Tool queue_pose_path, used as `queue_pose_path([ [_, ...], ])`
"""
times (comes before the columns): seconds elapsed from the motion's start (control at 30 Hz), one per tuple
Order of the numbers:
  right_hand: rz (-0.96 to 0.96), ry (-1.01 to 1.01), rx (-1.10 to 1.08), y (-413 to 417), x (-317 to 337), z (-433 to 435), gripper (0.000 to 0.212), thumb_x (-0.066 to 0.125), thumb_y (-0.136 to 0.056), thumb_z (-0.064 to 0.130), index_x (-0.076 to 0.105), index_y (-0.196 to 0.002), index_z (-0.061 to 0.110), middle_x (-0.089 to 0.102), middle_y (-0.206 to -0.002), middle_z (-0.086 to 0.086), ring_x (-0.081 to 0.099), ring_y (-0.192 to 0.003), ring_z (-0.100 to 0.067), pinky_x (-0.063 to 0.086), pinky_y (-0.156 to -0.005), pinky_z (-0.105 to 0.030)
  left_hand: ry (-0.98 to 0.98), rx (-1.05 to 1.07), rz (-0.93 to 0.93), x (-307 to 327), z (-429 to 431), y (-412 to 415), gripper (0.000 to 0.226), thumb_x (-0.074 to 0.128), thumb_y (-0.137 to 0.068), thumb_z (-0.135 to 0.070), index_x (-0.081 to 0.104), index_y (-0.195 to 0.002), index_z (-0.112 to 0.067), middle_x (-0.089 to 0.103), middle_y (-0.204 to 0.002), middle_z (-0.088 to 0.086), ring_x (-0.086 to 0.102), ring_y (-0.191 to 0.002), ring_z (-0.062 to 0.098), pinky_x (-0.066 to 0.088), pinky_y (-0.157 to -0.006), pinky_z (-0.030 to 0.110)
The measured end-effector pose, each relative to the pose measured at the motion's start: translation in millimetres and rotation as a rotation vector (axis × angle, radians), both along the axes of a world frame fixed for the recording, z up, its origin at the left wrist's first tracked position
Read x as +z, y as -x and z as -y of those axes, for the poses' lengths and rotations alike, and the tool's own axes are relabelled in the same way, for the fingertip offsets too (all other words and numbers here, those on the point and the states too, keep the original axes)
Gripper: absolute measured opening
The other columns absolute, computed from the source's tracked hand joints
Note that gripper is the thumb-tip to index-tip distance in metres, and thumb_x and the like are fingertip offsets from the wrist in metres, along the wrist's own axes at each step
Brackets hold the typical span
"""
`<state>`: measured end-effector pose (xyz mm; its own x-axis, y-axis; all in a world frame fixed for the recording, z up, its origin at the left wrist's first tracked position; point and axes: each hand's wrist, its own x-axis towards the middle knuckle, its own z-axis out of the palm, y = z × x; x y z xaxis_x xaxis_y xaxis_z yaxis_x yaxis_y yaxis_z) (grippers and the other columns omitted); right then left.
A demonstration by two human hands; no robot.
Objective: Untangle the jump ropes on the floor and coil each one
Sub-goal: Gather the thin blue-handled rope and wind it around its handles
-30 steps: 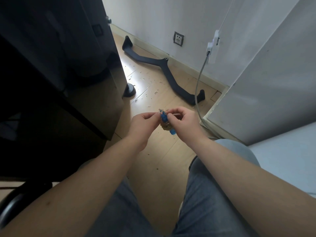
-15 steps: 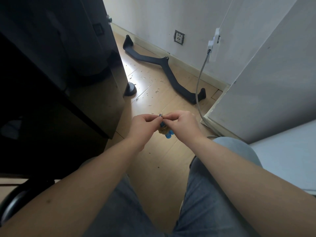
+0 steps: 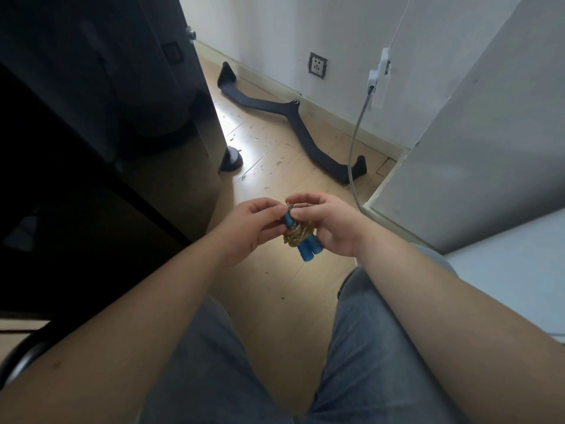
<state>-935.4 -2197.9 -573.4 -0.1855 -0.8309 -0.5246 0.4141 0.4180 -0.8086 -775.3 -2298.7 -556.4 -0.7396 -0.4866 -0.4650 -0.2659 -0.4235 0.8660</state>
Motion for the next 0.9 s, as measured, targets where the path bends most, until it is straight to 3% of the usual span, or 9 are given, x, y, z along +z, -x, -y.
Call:
queue_pose_path([
  [0.23, 0.067, 0.009, 0.135, 3.6, 0.4, -3.9, 0.024, 0.066, -0.084, 0.017, 0.057, -0.105, 0.013, 0.058, -0.104, -0.011, 0.058, -0.093, -0.024, 0.056, -0.082, -0.038, 0.014, -0.088, 0.023, 1.4, -0.9, 0.6, 0.014, 0.056, -0.099, -0.007, 0.068, -0.105, -0.010, 0.070, -0.103, 0.009, 0.073, -0.093, 0.012, 0.058, -0.074, 0.018],
  [0.33, 0.121, 0.027, 0.167, 1.4, 2.1, -3.6, 0.022, 0.064, -0.081, 0.015, 0.055, -0.100, 0.012, 0.057, -0.102, -0.012, 0.059, -0.089, -0.023, 0.055, -0.082, -0.038, 0.155, -0.137, 0.087, -2.5, -0.1, 0.2, 0.013, 0.056, -0.100, -0.012, 0.069, -0.103, -0.012, 0.072, -0.101, 0.006, 0.073, -0.095, 0.012, 0.057, -0.075, 0.018],
  [0.43, 0.123, 0.040, 0.183, -1.9, 2.7, -1.1, 0.028, 0.064, -0.081, 0.014, 0.056, -0.108, 0.011, 0.057, -0.107, -0.013, 0.061, -0.092, -0.025, 0.055, -0.084, -0.040, 0.312, -0.180, 0.154, -4.9, 0.7, 0.9, 0.019, 0.053, -0.103, -0.020, 0.070, -0.103, -0.011, 0.072, -0.100, 0.004, 0.073, -0.096, 0.010, 0.058, -0.077, 0.020],
  [0.57, 0.041, 0.019, 0.177, -4.7, 3.2, 0.7, 0.033, 0.068, -0.080, 0.016, 0.059, -0.112, 0.013, 0.059, -0.114, -0.014, 0.061, -0.103, -0.031, 0.057, -0.090, -0.044, 0.337, -0.160, 0.208, -5.6, 2.0, 3.1, 0.020, 0.049, -0.104, -0.022, 0.067, -0.100, -0.014, 0.070, -0.101, 0.004, 0.073, -0.092, 0.010, 0.059, -0.077, 0.021],
  [0.73, 0.004, -0.026, 0.211, -5.9, 9.7, -2.6, 0.020, 0.065, -0.090, 0.011, 0.057, -0.108, 0.016, 0.059, -0.115, -0.015, 0.063, -0.098, -0.031, 0.058, -0.079, -0.043, 0.334, -0.136, 0.255, -6.0, -0.2, 8.3, 0.021, 0.043, -0.106, -0.023, 0.062, -0.100, -0.016, 0.067, -0.100, 0.007, 0.071, -0.093, 0.015, 0.060, -0.081, 0.027],
  [0.9, -0.027, -0.039, 0.168, -1.7, 10.3, 0.0, 0.017, 0.062, -0.094, 0.008, 0.057, -0.110, 0.014, 0.062, -0.115, -0.018, 0.068, -0.098, -0.033, 0.058, -0.076, -0.040, 0.541, -0.179, 0.349, -4.0, 5.1, 12.9, 0.024, 0.037, -0.106, -0.027, 0.059, -0.096, -0.021, 0.065, -0.094, 0.005, 0.065, -0.086, 0.021, 0.058, -0.082, 0.038],
])
